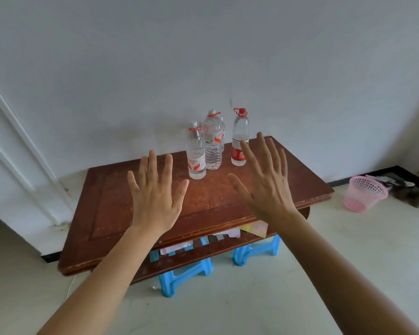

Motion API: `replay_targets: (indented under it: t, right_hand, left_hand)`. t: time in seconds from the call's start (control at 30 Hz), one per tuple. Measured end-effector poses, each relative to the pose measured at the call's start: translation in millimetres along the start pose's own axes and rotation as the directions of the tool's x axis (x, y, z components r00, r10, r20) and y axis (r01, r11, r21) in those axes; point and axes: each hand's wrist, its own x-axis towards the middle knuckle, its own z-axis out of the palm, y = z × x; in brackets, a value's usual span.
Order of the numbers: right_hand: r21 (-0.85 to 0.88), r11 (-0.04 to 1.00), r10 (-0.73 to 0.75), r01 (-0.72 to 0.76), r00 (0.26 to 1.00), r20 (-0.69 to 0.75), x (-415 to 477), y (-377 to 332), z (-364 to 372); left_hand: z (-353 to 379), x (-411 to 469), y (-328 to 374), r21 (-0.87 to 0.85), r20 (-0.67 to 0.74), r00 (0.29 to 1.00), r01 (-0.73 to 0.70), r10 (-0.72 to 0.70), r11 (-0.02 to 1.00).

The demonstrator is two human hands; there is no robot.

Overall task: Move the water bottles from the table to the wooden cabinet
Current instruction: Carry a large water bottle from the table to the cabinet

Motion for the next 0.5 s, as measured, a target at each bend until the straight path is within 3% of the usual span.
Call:
replay_targets:
  t: [0.23, 0.5]
  right_hand:
    - [0.019, 0.992, 0.121, -0.126, 0.978, 0.167, 62, 62, 96]
    - [0.107, 0.989, 0.068, -0.102, 0.955, 0.289, 147, 117, 210]
  left_hand:
    - [109, 87, -26, -0.032, 0.229, 0.973, 0.036, -0.028, 0.999]
    - [175, 193, -41, 0.076, 0.242, 0.968, 0.042, -0.059, 0.996]
